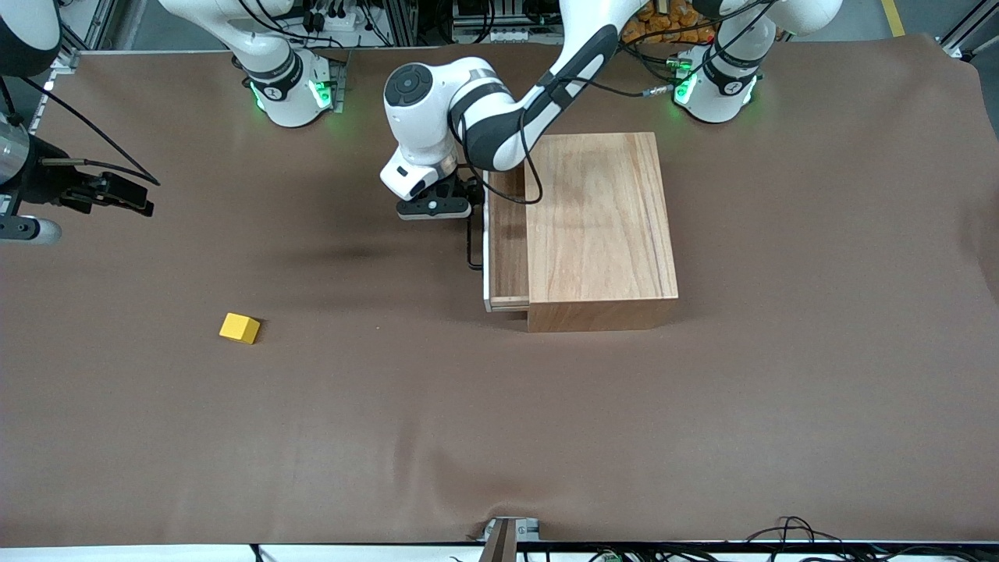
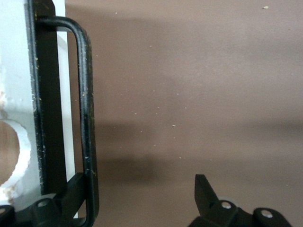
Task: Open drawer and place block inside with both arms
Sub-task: 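Pull the drawer open by its handle with the left gripper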
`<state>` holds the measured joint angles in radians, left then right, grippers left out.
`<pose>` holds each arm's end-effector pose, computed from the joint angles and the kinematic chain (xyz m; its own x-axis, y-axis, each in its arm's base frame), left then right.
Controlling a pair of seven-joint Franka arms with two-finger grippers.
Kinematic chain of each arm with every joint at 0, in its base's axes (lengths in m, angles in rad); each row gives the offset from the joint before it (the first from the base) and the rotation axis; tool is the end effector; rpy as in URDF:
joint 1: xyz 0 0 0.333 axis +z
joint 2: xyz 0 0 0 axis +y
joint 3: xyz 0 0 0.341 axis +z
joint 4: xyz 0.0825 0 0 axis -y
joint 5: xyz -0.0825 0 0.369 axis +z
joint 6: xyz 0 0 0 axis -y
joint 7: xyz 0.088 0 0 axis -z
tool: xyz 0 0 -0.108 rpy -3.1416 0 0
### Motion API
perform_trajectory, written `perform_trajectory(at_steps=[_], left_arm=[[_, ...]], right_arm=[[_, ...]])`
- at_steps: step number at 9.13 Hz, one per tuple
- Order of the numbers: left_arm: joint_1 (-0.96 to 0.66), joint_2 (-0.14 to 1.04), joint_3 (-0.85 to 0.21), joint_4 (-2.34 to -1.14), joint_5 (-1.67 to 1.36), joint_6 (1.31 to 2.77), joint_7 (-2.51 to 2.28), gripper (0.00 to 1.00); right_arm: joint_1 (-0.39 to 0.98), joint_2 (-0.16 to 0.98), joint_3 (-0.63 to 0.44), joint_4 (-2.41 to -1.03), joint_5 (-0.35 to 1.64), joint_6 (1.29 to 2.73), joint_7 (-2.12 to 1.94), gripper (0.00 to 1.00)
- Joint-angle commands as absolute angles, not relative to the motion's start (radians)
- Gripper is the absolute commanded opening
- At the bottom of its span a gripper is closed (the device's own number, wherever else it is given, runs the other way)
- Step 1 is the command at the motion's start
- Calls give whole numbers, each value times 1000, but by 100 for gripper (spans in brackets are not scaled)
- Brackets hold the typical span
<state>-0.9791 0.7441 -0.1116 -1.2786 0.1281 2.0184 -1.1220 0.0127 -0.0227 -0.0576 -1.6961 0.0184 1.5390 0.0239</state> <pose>0.3712 -0.6487 0.3349 0.9993 0.0048 0.0359 0.0055 -0.9998 -0.0175 0.5225 -0.0218 0.6012 0.9886 -0.0676 -0.1345 -0.0704 -0.9974 -0.0164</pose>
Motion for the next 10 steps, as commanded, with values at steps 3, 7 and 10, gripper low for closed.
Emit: perform_trajectory(at_steps=[3,7,10], left_arm=[[-1002,770,-112,-1247,112,2111,-1137,100],[-1009,765,-146,-1247,112,2161,-1138,100],[-1003,736,-152,-1247,95,2163,-1138,100]], right_arm=[[6,-41,-51,-1709,18,1534,14,100],[6,-41,-51,-1709,18,1534,15,100],[6,-38,-51,-1710,18,1534,14,100]])
